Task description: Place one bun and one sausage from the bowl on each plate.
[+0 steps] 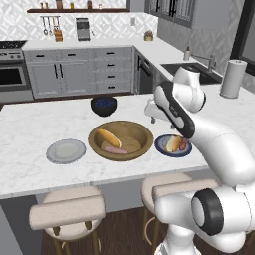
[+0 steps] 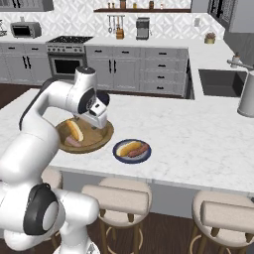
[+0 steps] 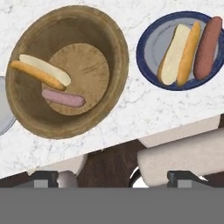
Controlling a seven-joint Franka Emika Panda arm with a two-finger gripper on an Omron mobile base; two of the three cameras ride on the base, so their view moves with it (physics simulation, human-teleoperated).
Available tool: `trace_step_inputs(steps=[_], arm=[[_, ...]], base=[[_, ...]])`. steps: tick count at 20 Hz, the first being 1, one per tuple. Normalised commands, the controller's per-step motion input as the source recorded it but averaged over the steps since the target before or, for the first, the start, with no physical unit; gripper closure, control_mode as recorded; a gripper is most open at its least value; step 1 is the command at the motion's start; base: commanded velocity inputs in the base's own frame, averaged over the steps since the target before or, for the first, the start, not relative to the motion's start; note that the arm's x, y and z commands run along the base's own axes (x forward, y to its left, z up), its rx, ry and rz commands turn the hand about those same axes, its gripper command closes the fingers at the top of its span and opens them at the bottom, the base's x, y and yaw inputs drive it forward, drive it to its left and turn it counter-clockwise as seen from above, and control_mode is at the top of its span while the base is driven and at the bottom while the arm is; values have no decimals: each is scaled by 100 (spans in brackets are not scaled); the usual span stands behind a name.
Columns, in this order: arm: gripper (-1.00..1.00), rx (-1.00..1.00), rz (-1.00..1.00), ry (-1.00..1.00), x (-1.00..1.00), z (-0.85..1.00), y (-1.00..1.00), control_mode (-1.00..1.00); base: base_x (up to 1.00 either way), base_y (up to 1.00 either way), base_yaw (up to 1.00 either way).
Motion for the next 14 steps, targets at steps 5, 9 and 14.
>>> trace_step_inputs(steps=[5,9,14], arm=[[-100,-7,1,0,-1,0,0,-100],[-100,-1,0,-1,-3,0,0,100],[-100,0,0,0,0,0,0,100]], base=[[0,0,0],[-27,16,4],[-32,63,7]])
